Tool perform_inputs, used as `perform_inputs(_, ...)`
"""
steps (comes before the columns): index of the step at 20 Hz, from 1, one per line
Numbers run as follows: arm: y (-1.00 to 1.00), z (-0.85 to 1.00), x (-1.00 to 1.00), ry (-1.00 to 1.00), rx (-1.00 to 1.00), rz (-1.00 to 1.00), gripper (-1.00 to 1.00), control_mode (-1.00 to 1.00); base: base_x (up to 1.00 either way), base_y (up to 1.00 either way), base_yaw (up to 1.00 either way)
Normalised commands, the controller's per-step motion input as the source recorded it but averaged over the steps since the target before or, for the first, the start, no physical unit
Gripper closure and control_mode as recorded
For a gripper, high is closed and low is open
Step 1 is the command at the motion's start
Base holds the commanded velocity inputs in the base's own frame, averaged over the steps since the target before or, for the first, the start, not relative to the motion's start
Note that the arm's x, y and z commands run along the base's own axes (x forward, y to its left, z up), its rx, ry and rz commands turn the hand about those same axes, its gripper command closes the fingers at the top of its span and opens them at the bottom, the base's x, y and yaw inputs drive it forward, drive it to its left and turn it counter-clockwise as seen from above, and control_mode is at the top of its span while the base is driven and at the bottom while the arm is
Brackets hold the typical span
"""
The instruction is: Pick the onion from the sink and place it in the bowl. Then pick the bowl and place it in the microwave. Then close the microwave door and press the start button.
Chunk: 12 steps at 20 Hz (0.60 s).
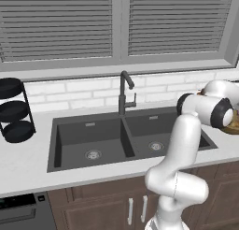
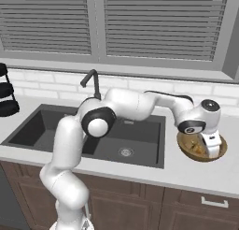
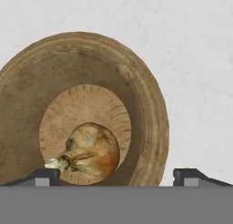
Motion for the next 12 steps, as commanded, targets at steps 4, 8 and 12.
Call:
perform_inputs(4, -0.31, -0.21, -0.26, 0.0, 0.05, -0.01, -1.0, -1.0, 0.0, 0.0, 0.0)
perform_inputs(8, -0.27, -0.28, -0.02, 0.0, 0.05, 0.0, -1.0, -1.0, 0.0, 0.0, 0.0)
perform_inputs(12, -0.38, -0.35, 0.02, 0.0, 0.06, 0.0, -1.0, -1.0, 0.0, 0.0, 0.0)
